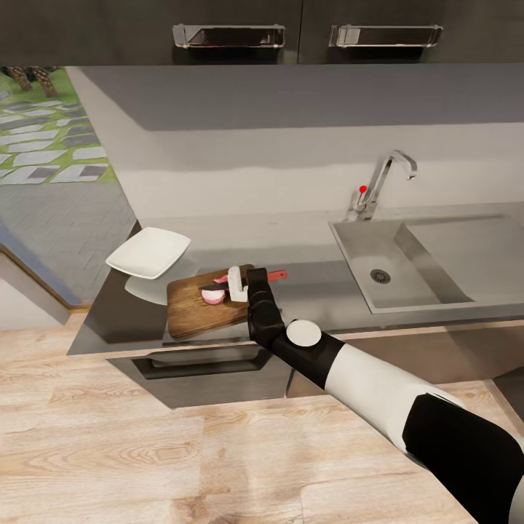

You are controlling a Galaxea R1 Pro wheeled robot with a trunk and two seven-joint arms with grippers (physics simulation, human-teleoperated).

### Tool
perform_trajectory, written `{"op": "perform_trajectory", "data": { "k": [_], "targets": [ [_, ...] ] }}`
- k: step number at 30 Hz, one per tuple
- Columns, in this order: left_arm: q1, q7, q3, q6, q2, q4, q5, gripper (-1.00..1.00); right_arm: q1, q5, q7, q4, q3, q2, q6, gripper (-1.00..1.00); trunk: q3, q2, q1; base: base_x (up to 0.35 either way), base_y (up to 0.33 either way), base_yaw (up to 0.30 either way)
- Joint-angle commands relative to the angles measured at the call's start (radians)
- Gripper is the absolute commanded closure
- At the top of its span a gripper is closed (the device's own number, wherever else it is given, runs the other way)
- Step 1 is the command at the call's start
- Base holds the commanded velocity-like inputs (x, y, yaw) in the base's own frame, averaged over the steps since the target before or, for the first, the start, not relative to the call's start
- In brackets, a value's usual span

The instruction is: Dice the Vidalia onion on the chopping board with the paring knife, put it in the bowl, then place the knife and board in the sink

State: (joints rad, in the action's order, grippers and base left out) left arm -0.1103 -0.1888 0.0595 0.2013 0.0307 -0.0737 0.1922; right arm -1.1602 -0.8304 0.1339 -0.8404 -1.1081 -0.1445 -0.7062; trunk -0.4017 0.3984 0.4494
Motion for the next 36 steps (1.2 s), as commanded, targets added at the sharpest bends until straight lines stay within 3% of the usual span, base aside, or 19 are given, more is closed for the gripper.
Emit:
{"op": "perform_trajectory", "data": {
  "k": [1,23,26,29,36],
  "targets": [
    [-0.002,-0.006,0.006,0.007,0.0,-0.005,0.01,-1.0,-0.001,0.01,0.01,0.0,-0.004,0.0,-0.007,1.0,-0.002,0.002,0.001,0.0,0.0,0.0],
    [-0.002,-0.006,0.006,0.007,0.0,-0.005,0.01,-1.0,-0.001,0.006,0.0,-0.01,-0.002,0.0,-0.007,1.0,-0.002,0.002,0.001,0.0,0.0,0.0],
    [-0.002,-0.006,0.006,0.007,0.001,-0.005,0.01,-1.0,-0.001,0.004,-0.003,-0.057,0.025,0.0,-0.007,1.0,-0.002,0.002,0.001,0.0,0.0,0.0],
    [-0.002,-0.006,0.006,0.007,0.001,-0.005,0.01,-1.0,-0.001,0.003,-0.003,-0.079,0.093,0.002,-0.006,1.0,-0.002,0.002,0.001,0.0,-0.029,0.0],
    [-0.002,-0.005,0.006,0.007,0.001,-0.005,0.01,-1.0,-0.001,0.002,-0.002,-0.082,0.107,0.008,-0.007,1.0,-0.002,0.002,0.001,0.0,-0.12,0.0]
  ]
}}
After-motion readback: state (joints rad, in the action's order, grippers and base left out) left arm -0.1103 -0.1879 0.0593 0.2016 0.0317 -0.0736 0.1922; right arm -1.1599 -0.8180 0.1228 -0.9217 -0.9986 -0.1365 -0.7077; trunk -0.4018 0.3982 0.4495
